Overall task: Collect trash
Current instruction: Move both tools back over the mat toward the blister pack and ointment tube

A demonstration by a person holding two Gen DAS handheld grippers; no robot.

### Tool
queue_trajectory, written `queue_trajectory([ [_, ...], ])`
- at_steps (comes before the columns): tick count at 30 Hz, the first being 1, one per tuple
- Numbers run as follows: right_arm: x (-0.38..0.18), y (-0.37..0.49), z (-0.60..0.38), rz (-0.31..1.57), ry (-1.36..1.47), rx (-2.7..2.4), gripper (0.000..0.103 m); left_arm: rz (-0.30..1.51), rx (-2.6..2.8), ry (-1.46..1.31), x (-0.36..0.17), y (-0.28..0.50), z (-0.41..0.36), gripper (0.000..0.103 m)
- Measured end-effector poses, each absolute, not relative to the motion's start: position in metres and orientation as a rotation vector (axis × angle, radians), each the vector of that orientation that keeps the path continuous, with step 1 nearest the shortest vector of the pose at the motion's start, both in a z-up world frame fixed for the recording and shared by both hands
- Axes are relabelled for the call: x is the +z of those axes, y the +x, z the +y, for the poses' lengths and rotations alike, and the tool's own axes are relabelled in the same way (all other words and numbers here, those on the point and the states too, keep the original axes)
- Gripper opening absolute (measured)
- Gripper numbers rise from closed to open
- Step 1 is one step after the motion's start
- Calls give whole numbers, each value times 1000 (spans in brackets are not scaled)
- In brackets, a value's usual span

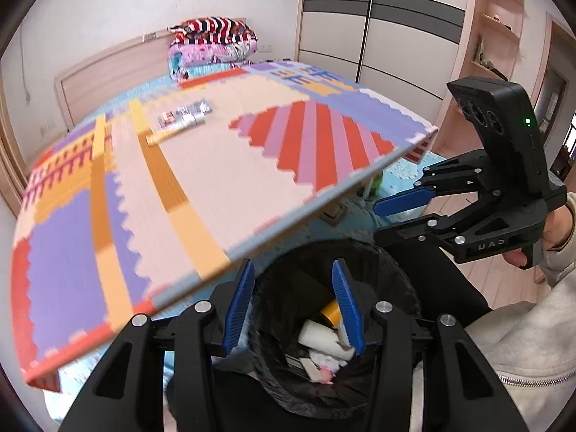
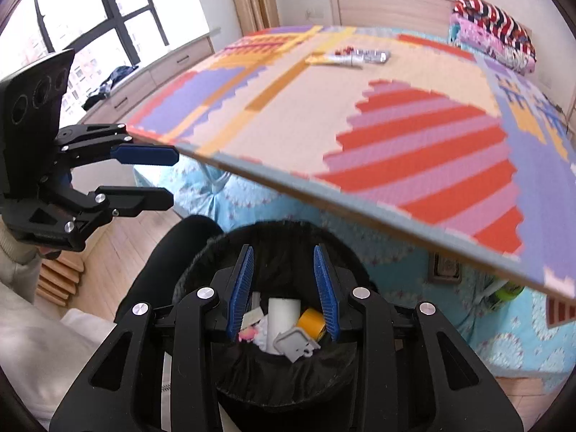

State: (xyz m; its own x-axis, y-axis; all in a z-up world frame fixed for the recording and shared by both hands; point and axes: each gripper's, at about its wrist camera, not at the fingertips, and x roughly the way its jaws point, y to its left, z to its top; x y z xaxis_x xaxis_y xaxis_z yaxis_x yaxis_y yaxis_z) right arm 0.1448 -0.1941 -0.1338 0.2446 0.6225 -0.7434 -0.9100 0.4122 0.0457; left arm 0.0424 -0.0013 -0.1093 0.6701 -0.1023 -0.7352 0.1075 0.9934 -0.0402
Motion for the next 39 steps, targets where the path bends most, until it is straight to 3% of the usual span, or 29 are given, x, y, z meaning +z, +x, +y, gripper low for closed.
queue_trajectory([
  [39, -58, 226, -135, 629, -341, 1041, 35, 738, -101, 150, -56, 152, 73, 43],
])
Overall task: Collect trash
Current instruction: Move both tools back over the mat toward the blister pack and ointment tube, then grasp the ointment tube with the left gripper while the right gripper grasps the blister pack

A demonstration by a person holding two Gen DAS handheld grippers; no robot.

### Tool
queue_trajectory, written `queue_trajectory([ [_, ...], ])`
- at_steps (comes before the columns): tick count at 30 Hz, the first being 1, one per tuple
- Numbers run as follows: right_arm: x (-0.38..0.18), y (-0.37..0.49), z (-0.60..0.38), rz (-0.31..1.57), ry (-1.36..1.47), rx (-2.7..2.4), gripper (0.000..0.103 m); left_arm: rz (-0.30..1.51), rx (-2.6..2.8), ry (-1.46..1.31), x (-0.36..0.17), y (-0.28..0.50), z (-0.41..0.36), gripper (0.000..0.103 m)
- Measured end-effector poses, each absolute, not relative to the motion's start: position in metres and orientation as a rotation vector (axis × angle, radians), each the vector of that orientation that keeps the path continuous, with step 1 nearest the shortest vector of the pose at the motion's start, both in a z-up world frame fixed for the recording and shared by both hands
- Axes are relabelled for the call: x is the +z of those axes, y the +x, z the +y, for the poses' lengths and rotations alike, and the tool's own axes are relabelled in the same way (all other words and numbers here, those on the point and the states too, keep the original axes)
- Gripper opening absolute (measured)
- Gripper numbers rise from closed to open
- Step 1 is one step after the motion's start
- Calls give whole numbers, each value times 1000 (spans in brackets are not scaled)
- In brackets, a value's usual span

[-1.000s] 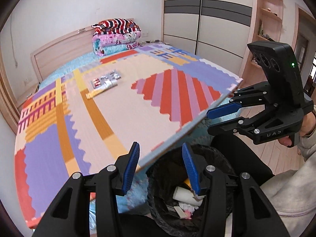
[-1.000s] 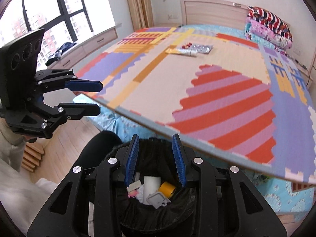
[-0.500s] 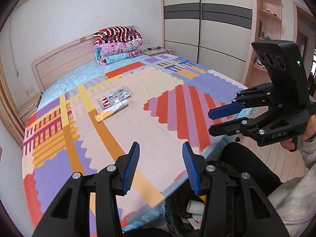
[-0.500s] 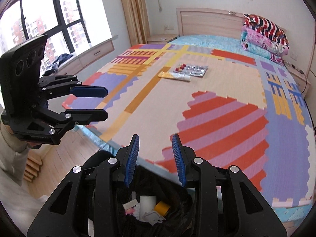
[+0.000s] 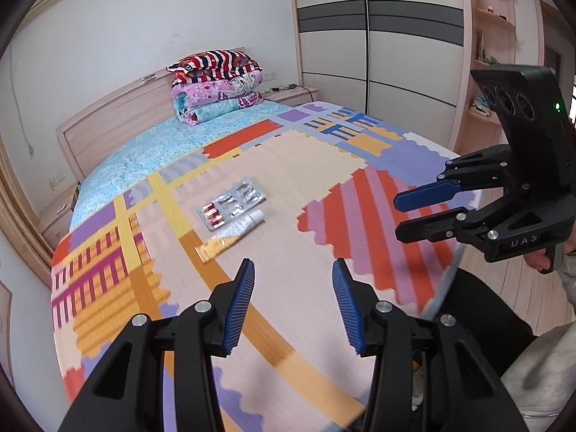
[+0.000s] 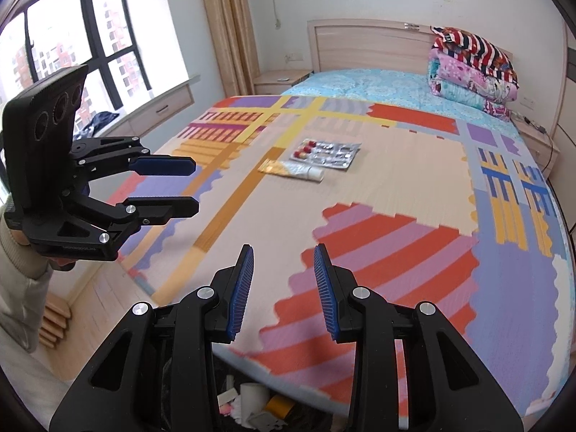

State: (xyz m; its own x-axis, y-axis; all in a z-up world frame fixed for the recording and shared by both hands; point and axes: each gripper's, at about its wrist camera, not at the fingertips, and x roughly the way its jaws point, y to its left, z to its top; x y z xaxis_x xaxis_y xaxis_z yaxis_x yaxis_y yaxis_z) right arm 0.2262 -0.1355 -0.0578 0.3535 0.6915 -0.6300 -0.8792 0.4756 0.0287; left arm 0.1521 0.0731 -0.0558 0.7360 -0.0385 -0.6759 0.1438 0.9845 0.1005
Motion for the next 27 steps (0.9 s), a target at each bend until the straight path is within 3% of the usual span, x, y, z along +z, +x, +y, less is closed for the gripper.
queue_trajectory([
  [27, -59, 326, -73, 676, -329, 1004, 35, 852, -154, 189, -106, 272, 118, 43],
])
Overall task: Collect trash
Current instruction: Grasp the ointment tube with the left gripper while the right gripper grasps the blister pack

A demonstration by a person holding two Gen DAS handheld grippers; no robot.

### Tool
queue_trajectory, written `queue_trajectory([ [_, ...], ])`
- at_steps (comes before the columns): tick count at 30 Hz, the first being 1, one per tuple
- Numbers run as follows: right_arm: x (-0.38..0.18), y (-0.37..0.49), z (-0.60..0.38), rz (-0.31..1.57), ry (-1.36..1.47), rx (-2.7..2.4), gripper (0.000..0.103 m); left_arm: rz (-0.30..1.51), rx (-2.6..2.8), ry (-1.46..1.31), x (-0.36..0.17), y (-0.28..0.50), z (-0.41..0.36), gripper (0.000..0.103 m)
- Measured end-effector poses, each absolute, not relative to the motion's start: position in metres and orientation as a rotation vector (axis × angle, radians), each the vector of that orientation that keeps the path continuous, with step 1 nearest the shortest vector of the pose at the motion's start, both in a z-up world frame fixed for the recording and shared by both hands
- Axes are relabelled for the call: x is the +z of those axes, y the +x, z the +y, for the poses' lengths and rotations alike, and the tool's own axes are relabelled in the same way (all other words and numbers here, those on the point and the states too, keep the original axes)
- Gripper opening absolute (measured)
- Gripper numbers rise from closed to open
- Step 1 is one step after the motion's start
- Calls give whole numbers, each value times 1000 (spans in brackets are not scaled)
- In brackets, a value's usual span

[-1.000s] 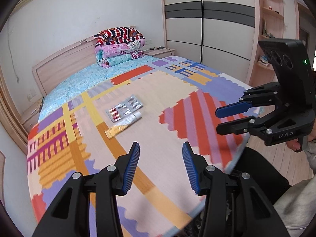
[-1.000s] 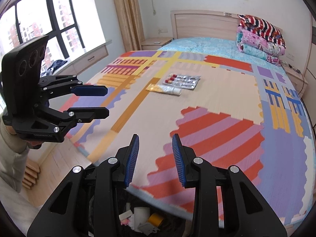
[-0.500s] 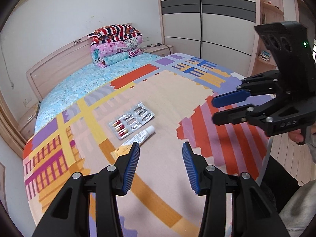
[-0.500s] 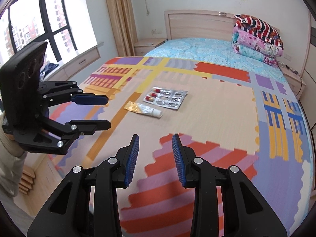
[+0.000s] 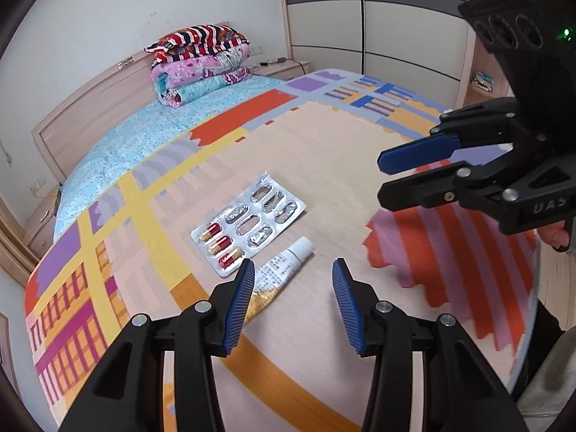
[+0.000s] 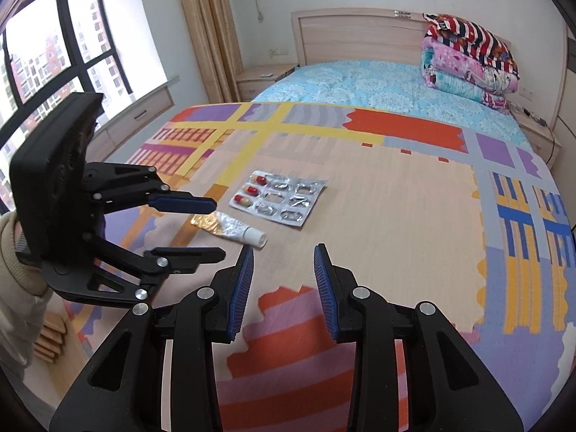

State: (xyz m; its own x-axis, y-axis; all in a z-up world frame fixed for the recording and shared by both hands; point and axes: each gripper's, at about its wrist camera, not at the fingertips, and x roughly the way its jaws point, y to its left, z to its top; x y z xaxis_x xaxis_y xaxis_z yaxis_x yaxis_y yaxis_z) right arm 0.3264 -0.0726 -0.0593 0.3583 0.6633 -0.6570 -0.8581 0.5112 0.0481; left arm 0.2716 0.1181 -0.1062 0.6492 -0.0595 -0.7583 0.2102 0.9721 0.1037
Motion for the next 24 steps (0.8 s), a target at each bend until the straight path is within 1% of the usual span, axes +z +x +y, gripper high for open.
queue_trajectory([
  [9, -66, 339, -66, 699, -320, 997, 35, 869, -172, 185, -121, 290, 128, 43],
  [10, -66, 340, -67, 700, -319, 997, 35, 868, -183, 186, -122, 290, 127, 42],
  [13, -68, 343, -65, 707, -315, 996, 35, 876, -193, 194, -124, 291, 125, 32],
  [16, -68, 344, -63, 712, -310, 1001, 35, 886, -197, 187, -126, 292, 126, 25],
  [18, -68, 346, -60, 713, -307, 1002, 35, 889, -209, 187, -127, 291, 124, 16],
  [19, -68, 346, -59, 715, -307, 1002, 35, 891, -214, 185, -126, 290, 124, 11],
  [24, -73, 353, -50, 753, -266, 1020, 35, 891, -214, 183, -126, 282, 122, 9],
])
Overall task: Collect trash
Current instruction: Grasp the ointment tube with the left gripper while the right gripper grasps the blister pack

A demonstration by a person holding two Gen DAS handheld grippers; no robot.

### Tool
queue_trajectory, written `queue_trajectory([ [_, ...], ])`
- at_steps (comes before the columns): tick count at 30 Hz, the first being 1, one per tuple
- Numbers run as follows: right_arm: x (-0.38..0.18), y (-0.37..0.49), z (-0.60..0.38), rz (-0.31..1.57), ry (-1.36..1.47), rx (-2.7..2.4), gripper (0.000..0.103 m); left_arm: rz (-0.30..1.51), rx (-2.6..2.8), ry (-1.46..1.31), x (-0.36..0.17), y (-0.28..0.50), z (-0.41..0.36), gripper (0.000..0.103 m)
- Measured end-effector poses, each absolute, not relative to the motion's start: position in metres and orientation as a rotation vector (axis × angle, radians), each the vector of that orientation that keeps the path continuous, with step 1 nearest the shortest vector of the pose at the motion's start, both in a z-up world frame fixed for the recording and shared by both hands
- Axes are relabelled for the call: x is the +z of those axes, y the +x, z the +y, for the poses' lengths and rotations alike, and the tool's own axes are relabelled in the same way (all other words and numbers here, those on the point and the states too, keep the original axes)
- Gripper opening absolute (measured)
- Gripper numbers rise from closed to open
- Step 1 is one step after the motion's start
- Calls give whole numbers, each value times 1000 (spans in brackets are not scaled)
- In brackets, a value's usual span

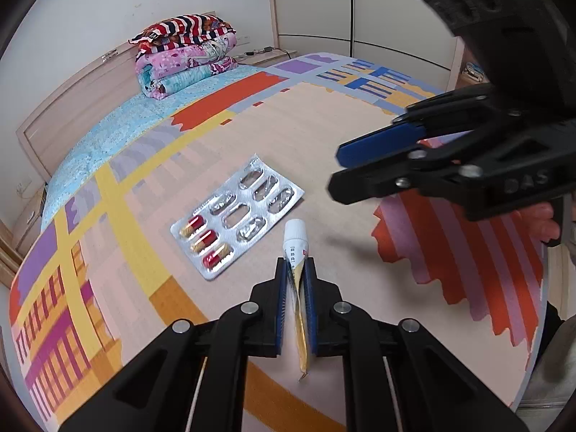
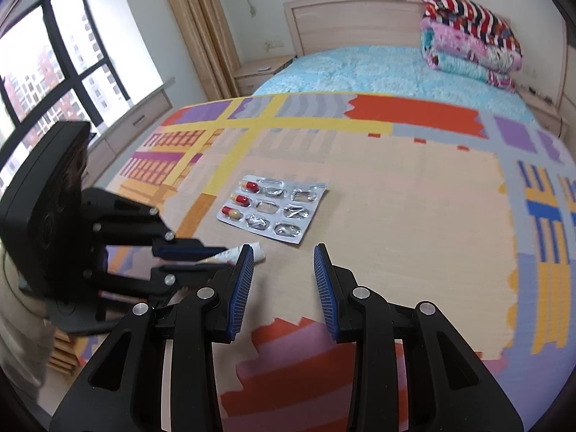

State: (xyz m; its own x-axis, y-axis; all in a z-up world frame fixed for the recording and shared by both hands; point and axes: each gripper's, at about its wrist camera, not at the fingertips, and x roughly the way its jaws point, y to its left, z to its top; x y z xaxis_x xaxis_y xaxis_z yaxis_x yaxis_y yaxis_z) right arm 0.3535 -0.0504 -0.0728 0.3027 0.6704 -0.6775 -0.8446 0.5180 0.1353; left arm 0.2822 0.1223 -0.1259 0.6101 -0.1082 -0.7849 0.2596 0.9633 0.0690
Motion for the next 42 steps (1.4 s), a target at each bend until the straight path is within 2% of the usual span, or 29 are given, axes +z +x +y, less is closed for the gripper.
queue_trajectory([
  [11, -88, 373, -30, 789, -218, 966, 35, 859, -171, 137, -113, 254, 135, 9],
  [20, -89, 366, -17, 726, -271, 912, 35, 832, -165, 129, -103, 244, 133, 9],
  [24, -90, 361, -11, 687, -332, 868, 28, 830, -165, 128, -102, 241, 131, 9],
  [42, -67, 341, -38, 661, -292, 906, 26, 773, -126, 121, -74, 211, 122, 9],
])
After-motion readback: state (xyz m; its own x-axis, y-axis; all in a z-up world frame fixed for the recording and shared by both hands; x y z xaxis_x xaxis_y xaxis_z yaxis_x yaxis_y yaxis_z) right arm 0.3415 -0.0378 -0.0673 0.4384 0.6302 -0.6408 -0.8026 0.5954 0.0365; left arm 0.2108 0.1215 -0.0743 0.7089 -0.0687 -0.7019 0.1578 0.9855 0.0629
